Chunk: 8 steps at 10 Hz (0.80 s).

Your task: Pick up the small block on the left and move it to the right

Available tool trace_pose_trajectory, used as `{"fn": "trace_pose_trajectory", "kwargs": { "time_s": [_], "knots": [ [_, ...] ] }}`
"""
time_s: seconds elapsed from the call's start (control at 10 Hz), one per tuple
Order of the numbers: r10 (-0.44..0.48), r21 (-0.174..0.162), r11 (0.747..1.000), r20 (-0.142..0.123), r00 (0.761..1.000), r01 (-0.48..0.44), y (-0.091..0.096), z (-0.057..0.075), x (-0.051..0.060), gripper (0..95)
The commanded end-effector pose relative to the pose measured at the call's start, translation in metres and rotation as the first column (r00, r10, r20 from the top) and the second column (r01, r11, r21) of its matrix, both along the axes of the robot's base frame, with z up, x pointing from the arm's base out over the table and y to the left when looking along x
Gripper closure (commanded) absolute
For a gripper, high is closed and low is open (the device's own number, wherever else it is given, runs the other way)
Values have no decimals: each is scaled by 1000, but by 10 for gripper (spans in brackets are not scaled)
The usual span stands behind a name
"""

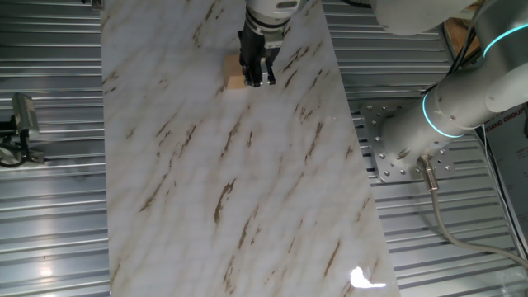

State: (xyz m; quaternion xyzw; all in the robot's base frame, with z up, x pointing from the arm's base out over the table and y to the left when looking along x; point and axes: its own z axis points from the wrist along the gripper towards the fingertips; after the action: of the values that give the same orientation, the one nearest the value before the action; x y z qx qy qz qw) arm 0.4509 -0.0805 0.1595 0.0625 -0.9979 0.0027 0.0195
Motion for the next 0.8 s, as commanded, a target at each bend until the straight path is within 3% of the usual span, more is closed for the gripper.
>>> {"fn": "trace_pose_trajectory", "kwargs": {
  "time_s": [0.1, 0.8],
  "knots": [
    [10, -9, 1000, 24, 1000, -9, 0, -10, 4, 950],
    [34, 0, 999, 7, 999, -34, 0, -13, 4, 950]
  ]
}}
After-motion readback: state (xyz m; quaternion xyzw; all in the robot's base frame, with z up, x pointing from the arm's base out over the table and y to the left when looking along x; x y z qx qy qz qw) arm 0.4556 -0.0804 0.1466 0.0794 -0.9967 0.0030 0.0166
